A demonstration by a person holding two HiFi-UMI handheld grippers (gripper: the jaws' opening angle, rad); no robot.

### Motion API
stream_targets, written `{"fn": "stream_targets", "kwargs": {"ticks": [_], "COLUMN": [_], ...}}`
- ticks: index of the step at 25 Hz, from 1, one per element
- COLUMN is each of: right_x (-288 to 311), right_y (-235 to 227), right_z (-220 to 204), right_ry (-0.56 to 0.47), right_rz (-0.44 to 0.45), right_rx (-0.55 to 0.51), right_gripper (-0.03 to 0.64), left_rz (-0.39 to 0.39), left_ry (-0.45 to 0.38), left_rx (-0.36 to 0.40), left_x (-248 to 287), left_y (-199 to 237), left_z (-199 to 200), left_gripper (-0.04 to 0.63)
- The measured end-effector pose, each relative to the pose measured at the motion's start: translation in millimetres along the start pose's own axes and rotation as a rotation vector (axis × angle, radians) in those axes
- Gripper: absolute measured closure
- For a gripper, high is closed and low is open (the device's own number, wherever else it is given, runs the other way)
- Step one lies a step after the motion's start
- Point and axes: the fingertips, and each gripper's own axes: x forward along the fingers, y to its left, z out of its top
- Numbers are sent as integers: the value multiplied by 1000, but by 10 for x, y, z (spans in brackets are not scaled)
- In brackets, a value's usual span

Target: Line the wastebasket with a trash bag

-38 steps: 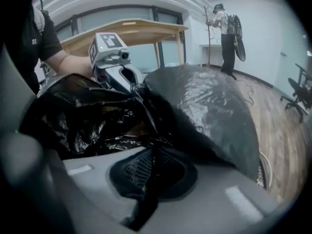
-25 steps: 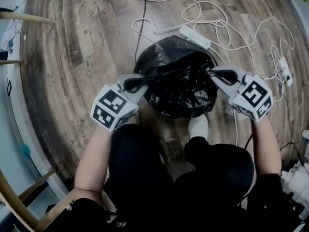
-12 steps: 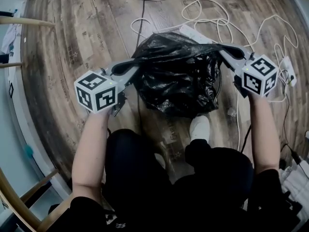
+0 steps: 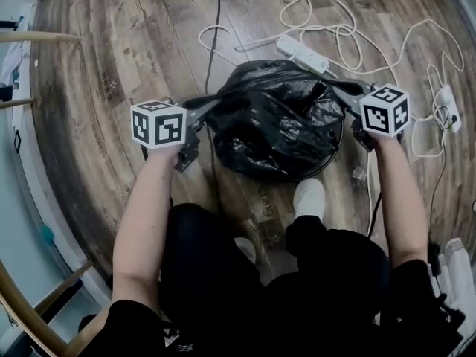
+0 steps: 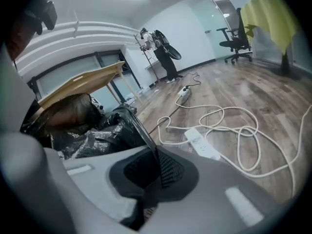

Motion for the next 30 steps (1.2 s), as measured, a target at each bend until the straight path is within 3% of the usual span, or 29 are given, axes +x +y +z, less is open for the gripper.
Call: {"fn": "stream_targets", "kwargs": {"ticks": [4,8,11,13,16,18,20,22,23,25,28,30], "right_x": [46,137,182,119,-134,-208,-167,-172,-214,-361,-665,-893], "right_y": [-82,-135,-177,-157,16,123,166,167,161,133,90,86], "right_z": [18,-96,-248,-270,-243,-373,-568,-630,-589,-439,-317,-302], "right_ry": [7,63,108,70,-45,-28,31,22,-11,-97,-171,-196], "right_rz": [-43,-50,-89,-63,21,53,68,62,51,18,-35,-70], "right_rx": [-20,4,-9,-2,-45,-84,-92,-81,-79,-76,-64,-82], "right_gripper": [615,615,615,615,615,615,615,615,615,613,392,377], "left_rz": [25,1,51,49,-35,-82,-112,-112,-102,-77,-37,-16], "left_ry": [-93,9,23,-1,-20,15,52,49,26,-45,-140,-171], "left_rx": [-37,-104,-129,-76,103,209,244,259,274,297,310,313], "left_x": [5,196,216,153,-28,-129,-149,-153,-177,-279,-492,-644], "left_y": [72,131,233,202,-113,-288,-354,-361,-359,-348,-288,-249], "left_z": [191,-2,-91,-62,-113,-273,-436,-502,-479,-353,-193,-168], "left_gripper": [588,588,588,588,588,586,586,582,553,399,357,359]}}
